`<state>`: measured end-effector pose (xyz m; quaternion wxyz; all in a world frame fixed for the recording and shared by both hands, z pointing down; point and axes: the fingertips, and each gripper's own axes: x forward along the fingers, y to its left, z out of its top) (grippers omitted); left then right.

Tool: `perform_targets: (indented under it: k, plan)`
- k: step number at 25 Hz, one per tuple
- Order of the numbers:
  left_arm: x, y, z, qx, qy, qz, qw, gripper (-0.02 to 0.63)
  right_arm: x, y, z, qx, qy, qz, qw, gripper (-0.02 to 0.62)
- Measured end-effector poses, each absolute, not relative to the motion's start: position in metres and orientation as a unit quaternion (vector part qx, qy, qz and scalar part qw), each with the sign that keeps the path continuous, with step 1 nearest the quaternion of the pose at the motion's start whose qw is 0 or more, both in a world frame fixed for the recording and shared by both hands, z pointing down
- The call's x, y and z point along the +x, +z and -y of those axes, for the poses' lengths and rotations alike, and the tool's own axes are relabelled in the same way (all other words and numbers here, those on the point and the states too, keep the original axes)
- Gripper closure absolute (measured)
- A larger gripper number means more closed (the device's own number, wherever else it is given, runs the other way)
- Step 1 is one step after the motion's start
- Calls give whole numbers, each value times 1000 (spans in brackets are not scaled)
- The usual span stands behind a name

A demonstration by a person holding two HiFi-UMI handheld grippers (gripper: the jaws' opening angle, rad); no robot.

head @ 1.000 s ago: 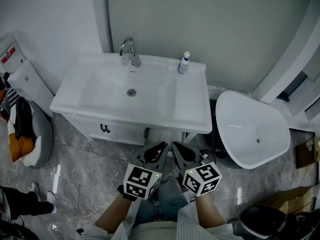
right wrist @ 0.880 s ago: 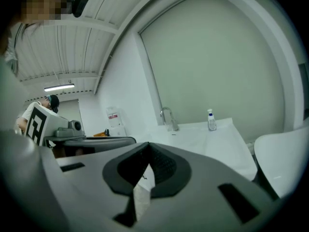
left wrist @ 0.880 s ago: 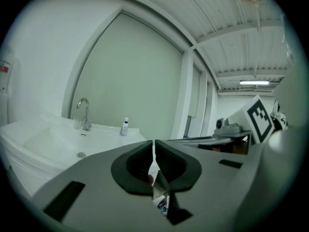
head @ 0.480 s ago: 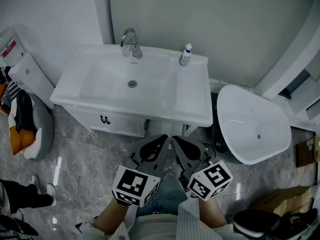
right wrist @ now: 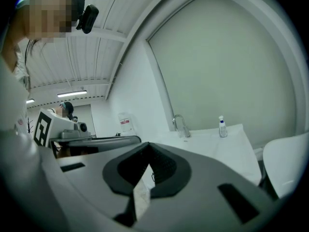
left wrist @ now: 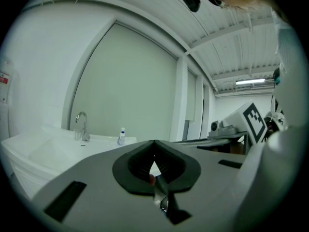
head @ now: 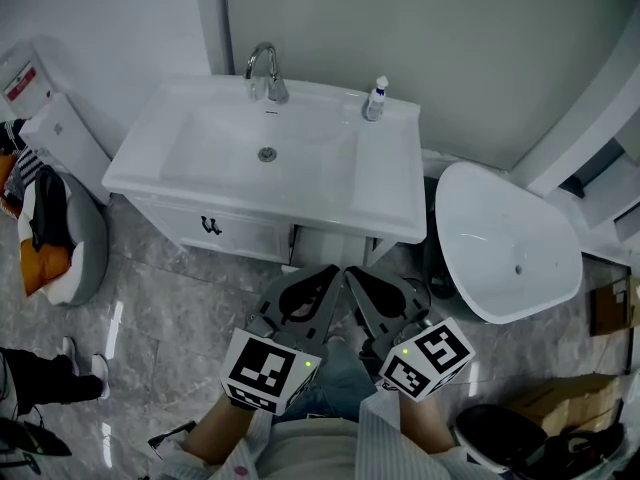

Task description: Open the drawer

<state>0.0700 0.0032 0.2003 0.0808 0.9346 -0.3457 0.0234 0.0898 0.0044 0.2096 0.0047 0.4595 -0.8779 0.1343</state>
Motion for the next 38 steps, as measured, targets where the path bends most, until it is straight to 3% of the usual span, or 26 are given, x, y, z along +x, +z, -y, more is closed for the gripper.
perform_targets:
  k: [38]
  plan:
    - [66, 219, 15, 933, 45, 347, 81, 591, 86, 224, 13, 450, 160, 878, 14, 588]
